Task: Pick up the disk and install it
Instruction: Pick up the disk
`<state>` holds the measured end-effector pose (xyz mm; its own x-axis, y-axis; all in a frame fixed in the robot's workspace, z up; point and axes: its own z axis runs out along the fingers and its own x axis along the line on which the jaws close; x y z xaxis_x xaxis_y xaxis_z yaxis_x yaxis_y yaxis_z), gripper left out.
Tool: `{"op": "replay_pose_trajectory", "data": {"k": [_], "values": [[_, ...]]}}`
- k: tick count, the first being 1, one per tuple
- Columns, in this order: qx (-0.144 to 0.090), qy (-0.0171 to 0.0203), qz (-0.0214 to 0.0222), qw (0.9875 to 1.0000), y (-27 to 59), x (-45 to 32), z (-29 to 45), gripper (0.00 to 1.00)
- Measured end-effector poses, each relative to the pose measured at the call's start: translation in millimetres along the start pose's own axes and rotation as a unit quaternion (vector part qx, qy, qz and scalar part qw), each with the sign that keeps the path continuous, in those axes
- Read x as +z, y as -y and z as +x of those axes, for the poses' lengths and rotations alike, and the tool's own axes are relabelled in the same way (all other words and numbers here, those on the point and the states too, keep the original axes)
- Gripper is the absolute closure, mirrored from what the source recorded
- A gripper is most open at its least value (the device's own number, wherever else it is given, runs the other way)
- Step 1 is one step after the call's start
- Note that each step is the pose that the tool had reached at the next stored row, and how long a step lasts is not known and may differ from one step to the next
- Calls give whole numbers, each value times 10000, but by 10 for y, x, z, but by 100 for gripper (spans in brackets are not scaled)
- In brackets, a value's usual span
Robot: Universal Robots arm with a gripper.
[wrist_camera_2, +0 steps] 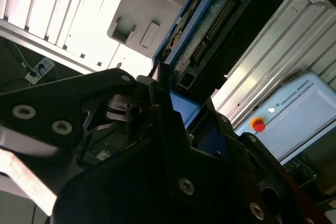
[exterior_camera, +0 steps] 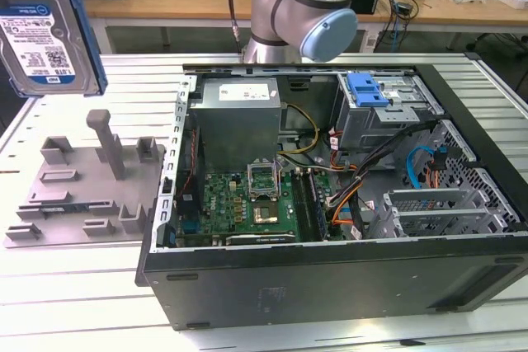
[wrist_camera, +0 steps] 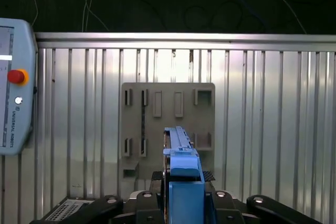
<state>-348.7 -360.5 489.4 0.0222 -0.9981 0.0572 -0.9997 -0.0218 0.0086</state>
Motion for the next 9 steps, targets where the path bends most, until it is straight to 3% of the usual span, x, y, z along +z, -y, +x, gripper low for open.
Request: {"op": "replay_pose_trajectory", "data": {"k": [7, 9], "values": [[-1, 0, -15, 10000, 241, -34, 194, 63], [-2, 0, -19, 10000, 384, -51, 307, 63]]}}
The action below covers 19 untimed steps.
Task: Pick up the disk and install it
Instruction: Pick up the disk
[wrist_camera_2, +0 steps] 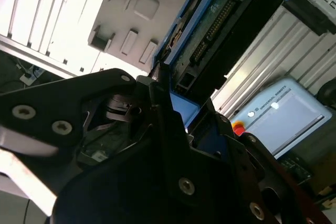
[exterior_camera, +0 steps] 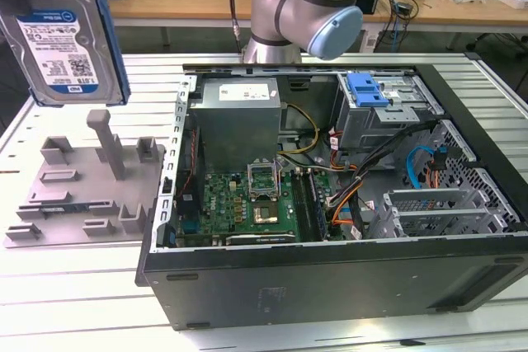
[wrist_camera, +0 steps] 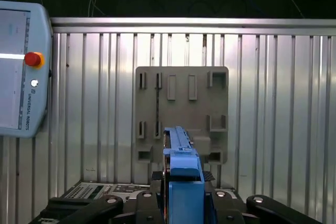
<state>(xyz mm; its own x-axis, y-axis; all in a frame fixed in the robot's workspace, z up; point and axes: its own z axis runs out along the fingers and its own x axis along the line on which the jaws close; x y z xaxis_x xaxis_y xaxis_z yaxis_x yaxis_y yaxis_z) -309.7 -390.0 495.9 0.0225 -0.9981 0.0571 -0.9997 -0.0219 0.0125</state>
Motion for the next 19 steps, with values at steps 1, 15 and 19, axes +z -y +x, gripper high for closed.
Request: {"op": "replay_pose_trajectory", "data": {"k": [1, 15, 19], "values": [[1, 0, -2, 10000, 48, -7, 38, 63], [1, 1, -3, 10000, 619, -70, 477, 63], [1, 3, -3, 10000, 816, -78, 609, 63]]}}
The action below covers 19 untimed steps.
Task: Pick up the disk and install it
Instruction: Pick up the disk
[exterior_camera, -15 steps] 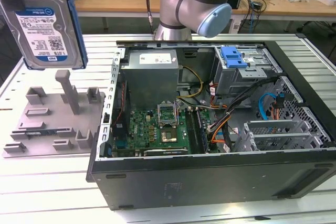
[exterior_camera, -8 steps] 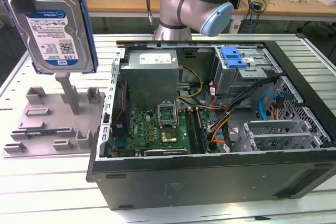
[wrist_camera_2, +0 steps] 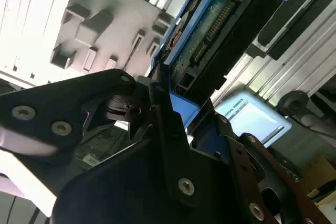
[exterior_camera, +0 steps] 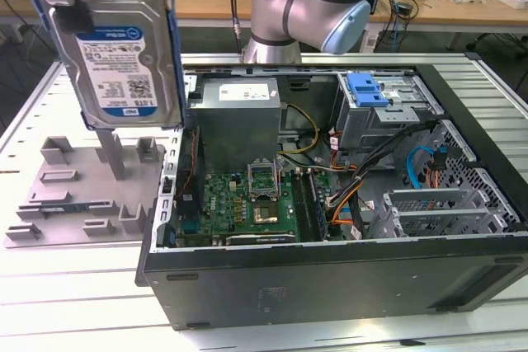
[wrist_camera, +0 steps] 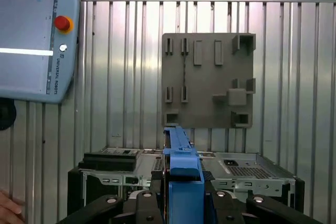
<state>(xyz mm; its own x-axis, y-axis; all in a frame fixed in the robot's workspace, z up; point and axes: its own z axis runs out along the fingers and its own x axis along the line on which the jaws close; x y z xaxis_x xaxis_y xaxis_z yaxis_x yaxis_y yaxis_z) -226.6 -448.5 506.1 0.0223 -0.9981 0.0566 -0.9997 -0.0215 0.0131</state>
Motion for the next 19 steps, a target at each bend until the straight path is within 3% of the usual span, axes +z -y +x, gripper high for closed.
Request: {"op": "replay_pose_trajectory", "data": {"k": [11, 15, 19], "values": [[-1, 2, 0, 10000, 431, -3, 227, 63], [-1, 4, 0, 10000, 703, -2, 348, 63], [-2, 4, 0, 10000, 863, -1, 413, 63]]}}
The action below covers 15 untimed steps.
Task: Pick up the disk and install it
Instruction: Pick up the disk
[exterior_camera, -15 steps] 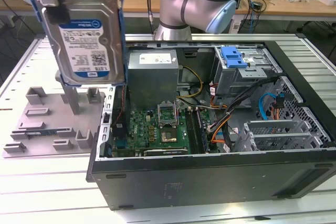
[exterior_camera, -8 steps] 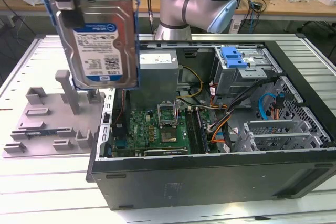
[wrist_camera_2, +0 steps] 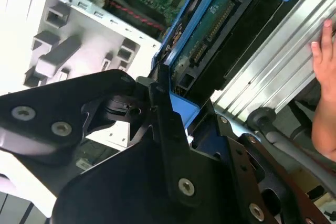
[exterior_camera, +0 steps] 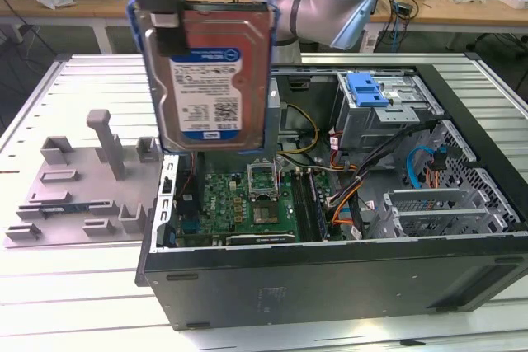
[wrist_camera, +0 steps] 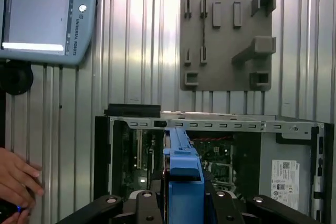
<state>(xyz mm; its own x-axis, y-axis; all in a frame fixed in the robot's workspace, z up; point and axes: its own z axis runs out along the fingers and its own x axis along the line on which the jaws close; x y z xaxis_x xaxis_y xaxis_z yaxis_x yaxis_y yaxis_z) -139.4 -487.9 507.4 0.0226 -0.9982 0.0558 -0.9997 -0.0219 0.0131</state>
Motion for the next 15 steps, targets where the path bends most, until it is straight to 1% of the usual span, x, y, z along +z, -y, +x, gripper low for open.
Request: {"op": "replay_pose_trajectory", "data": {"k": [2, 3, 9, 10, 15], "values": [[1, 0, 0, 10000, 81, 1, 33, 63], [-1, 0, 0, 10000, 161, 1, 64, 63], [0, 2, 0, 10000, 404, 2, 159, 63], [-1, 2, 0, 10000, 466, 2, 183, 63], [-1, 3, 0, 10000, 670, 4, 256, 63]]}}
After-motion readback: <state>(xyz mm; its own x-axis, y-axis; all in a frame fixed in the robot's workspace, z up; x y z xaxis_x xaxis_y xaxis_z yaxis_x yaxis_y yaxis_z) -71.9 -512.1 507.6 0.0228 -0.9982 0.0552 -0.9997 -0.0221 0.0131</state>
